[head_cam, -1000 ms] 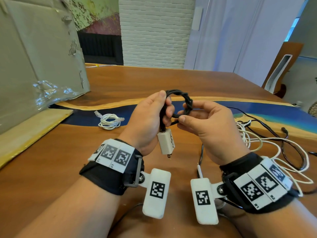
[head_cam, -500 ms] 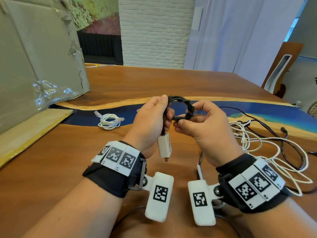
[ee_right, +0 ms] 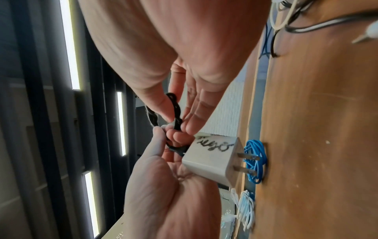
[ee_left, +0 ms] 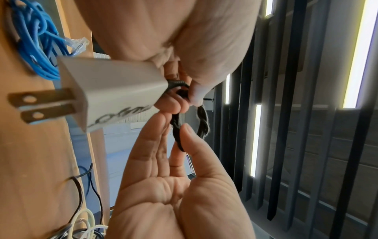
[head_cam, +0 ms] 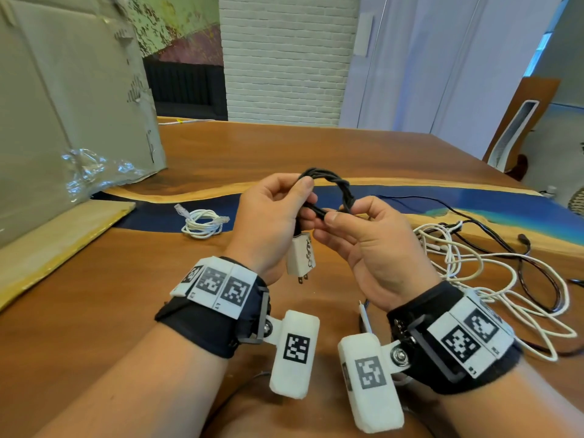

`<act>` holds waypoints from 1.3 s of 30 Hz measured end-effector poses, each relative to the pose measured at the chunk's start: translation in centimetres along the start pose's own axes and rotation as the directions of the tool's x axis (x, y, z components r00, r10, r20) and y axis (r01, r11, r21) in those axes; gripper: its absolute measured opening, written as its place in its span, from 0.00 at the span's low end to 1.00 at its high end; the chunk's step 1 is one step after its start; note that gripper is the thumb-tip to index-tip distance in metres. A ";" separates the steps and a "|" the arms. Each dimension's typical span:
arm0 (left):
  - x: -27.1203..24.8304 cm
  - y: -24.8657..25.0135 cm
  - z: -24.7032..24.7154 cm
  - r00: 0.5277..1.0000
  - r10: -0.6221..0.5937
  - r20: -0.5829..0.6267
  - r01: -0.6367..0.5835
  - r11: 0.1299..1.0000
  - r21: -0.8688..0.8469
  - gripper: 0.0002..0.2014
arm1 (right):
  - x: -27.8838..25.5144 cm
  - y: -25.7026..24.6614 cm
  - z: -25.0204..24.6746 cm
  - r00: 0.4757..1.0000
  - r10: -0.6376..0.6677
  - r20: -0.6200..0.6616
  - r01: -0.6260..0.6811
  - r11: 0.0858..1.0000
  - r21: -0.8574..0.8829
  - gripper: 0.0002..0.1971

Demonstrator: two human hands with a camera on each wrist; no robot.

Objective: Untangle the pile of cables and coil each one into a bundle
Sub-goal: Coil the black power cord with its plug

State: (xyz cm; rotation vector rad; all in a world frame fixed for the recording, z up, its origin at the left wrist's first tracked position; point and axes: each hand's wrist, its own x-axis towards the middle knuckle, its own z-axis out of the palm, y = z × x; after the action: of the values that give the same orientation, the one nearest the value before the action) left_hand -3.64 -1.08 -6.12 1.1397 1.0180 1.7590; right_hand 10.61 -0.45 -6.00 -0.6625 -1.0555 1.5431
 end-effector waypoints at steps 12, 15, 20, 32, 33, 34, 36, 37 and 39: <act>0.2 -0.3 -0.3 0.992 -0.126 -0.003 0.126 0.992 0.000 0.07 | 0.2 0.6 -0.1 1.000 0.022 -0.018 -0.022 1.000 0.018 0.16; 0.2 0.0 -0.3 0.982 -0.188 0.010 0.188 0.981 -0.043 0.06 | 0.1 0.5 0.0 1.000 -0.011 0.013 0.011 0.999 -0.045 0.13; 0.2 0.7 -0.5 0.967 -0.255 0.004 0.252 0.954 -0.164 0.04 | 0.2 0.4 -0.1 0.996 -0.086 0.037 0.091 0.984 -0.152 0.11; -0.3 0.4 -0.3 0.998 -0.057 0.039 0.055 0.997 0.054 0.11 | 0.8 -0.4 -1.1 0.989 -0.145 -0.007 0.141 0.972 -0.187 0.12; -0.3 0.3 -0.2 0.998 -0.060 0.028 0.058 0.997 0.042 0.12 | 0.9 -0.3 -1.2 0.989 -0.145 0.010 0.144 0.965 -0.217 0.11; -0.3 0.1 -0.2 0.998 -0.066 0.011 0.066 0.998 0.019 0.11 | 0.9 -0.3 -1.2 0.990 -0.138 0.033 0.142 0.953 -0.269 0.11; -0.1 0.1 -0.1 0.996 -0.090 -0.029 0.088 0.994 -0.058 0.09 | 0.9 0.0 -1.3 0.990 -0.102 0.095 0.132 0.907 -0.401 0.15; -0.1 0.2 0.0 0.993 -0.105 -0.045 0.100 0.989 -0.107 0.08 | 0.9 0.2 -1.3 0.989 -0.065 0.130 0.118 0.882 -0.455 0.20; 0.1 0.4 0.0 0.991 -0.117 -0.056 0.104 0.974 -0.199 0.09 | 0.7 0.6 -1.3 0.978 0.061 0.198 0.060 0.831 -0.553 0.31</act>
State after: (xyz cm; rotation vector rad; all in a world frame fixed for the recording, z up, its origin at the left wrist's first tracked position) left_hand -3.74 -1.19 -5.71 0.8899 0.9076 1.7744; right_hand 11.22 0.57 -7.03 -0.9070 -1.7006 1.3171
